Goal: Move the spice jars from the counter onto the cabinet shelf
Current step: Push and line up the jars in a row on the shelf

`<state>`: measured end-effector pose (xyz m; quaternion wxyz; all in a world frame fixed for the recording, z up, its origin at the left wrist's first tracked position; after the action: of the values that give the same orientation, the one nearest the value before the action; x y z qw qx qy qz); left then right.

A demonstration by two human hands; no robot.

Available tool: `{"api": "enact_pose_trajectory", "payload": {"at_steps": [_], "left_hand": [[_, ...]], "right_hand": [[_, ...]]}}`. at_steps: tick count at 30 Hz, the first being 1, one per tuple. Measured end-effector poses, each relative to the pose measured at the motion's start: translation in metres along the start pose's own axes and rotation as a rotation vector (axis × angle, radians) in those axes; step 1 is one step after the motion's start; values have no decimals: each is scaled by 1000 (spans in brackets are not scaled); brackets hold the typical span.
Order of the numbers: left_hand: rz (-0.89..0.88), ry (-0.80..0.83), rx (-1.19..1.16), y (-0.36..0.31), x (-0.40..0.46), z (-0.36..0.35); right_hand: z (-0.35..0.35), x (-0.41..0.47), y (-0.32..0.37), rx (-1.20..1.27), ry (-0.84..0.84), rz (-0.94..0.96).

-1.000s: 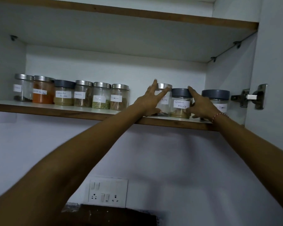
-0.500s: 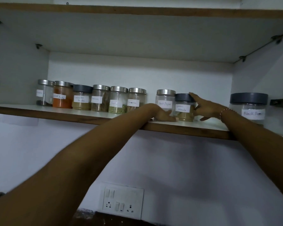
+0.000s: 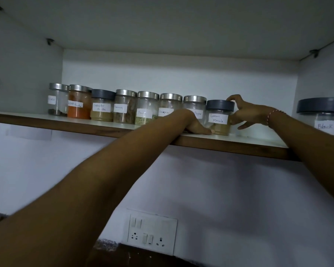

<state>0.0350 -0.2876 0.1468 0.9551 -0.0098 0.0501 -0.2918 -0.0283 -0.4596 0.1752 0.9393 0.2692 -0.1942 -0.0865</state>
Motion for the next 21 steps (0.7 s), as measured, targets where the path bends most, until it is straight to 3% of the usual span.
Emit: {"api": "enact_pose_trajectory", "payload": {"at_steps": [6, 13, 16, 21], "left_hand": [[26, -32, -30, -2, -4, -1], [2, -65, -84, 0, -19, -7], [-162, -126, -117, -11, -19, -7], [-455, -311, -84, -65, -33, -14]], "right_hand": [[-4, -2, -2, -8, 3, 3], [-3, -41, -2, -200, -125, 53], [-1, -77, -2, -359, -190, 147], [17, -131, -13, -397, -528, 243]]}}
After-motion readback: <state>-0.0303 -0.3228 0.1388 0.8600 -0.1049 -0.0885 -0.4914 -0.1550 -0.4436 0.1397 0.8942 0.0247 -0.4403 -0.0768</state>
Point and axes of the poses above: each hand's wrist, its own x-axis towards the middle knuckle, its own z-axis out of the back of the hand, y = z × x, the point moved 1 cm from there along x, towards the middle knuckle, and after that the axes turned 1 degree about y, right-handed, at the moved point
